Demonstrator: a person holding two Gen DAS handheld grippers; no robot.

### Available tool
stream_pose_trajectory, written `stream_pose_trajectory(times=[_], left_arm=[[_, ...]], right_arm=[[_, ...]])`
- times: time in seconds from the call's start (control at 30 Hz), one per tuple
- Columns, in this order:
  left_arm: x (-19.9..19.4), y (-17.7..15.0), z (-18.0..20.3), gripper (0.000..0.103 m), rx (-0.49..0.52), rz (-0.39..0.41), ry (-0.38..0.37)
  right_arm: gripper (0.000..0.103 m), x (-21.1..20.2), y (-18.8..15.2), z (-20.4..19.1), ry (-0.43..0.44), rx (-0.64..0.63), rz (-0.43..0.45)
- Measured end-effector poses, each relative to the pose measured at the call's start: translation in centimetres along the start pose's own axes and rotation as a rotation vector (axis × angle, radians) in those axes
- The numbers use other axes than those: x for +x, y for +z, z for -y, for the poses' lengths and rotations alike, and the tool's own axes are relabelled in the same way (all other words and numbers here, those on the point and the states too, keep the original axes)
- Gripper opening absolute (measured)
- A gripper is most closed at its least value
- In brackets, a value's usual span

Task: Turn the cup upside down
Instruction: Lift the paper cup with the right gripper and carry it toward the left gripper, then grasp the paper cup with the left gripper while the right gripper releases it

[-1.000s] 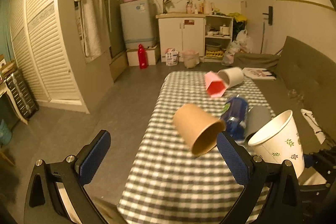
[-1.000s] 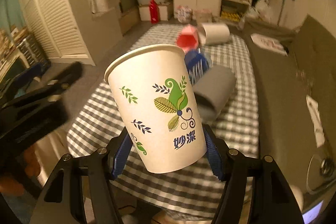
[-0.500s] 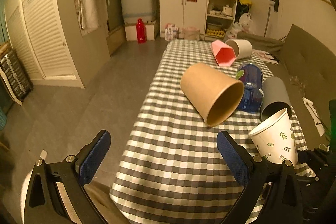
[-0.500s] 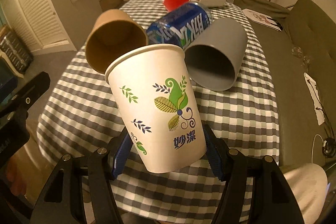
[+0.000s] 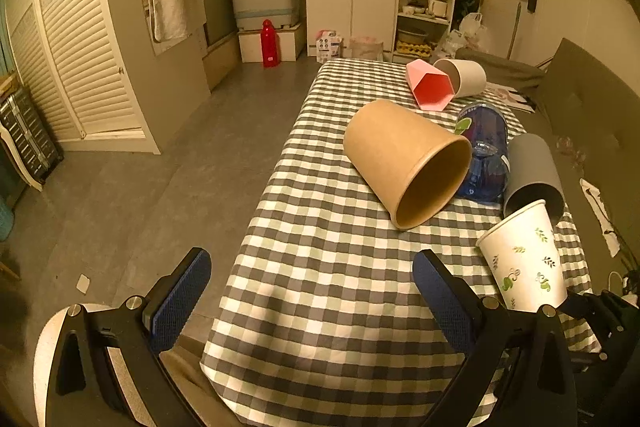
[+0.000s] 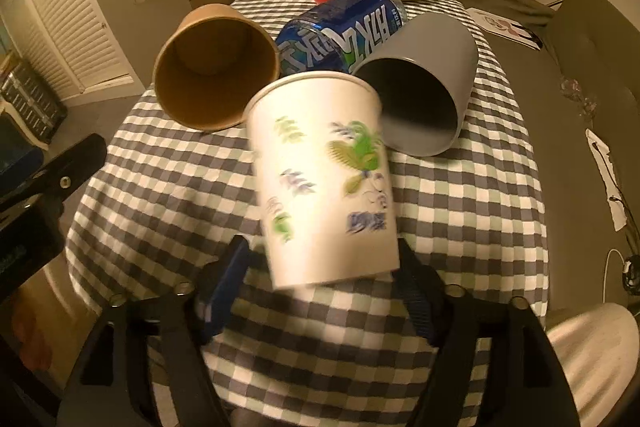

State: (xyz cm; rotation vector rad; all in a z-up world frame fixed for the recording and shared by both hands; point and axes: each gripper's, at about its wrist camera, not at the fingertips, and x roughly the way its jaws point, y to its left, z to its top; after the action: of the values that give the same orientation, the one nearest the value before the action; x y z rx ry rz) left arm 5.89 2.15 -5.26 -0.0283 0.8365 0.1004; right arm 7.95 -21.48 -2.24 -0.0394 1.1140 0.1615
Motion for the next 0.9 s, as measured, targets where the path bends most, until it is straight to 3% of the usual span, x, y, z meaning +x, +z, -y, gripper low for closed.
stream_pose_trajectory(times=[0.37,0.77,0.9], left_arm=[[0.9,-1.2,0.2,0.103,-0.055,-0.068,-0.015],[4.1,-2.3,0.5,0.103,-0.068,-0.166,0.047],[2.7,-2.1,1.6,0.103,-0.054,-0.132,0.026]], right_arm=[[0.085,-5.2,-0.9,2.9,-0.033,-0.011,0.138],[0.086,-8.6,-1.9,9.4,-0.037,0.155,0.225],[0.086,-8.9,-2.5,11.3,-0.021,0.211,0.237]])
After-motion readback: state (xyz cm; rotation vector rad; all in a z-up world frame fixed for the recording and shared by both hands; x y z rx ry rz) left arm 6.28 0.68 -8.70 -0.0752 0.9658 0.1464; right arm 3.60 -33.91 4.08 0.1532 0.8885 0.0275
